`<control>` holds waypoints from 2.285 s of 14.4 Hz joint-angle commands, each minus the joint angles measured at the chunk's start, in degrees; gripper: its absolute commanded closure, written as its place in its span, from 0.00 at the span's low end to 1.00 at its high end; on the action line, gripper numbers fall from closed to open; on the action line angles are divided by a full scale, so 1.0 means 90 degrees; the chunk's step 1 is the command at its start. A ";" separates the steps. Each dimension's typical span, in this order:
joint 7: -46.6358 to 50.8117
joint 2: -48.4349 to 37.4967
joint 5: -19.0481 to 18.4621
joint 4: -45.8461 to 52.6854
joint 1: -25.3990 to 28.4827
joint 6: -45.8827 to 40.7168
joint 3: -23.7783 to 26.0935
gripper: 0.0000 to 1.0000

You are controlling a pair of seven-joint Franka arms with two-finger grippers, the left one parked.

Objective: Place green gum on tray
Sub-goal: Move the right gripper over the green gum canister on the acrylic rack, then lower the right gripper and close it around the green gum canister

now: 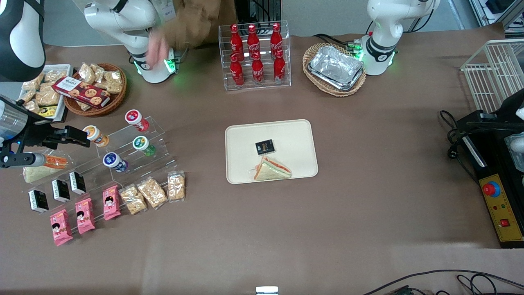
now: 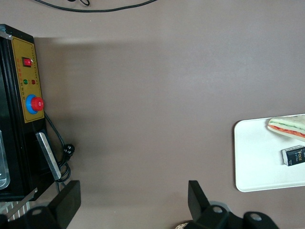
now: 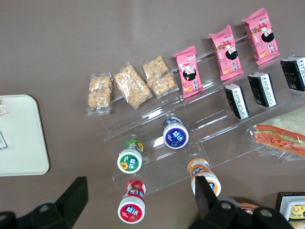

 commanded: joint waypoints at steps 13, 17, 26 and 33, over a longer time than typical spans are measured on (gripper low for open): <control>-0.1187 -0.0358 0.0407 -0.0313 0.0347 -0.0223 0.0023 0.00; -0.1197 -0.0912 0.0408 -0.1686 0.0445 0.0769 0.0023 0.00; -0.1568 -0.1920 0.0389 -0.5009 0.0542 0.3788 0.0023 0.00; -0.1578 -0.1628 0.0350 -0.6055 0.0679 0.5439 0.0023 0.00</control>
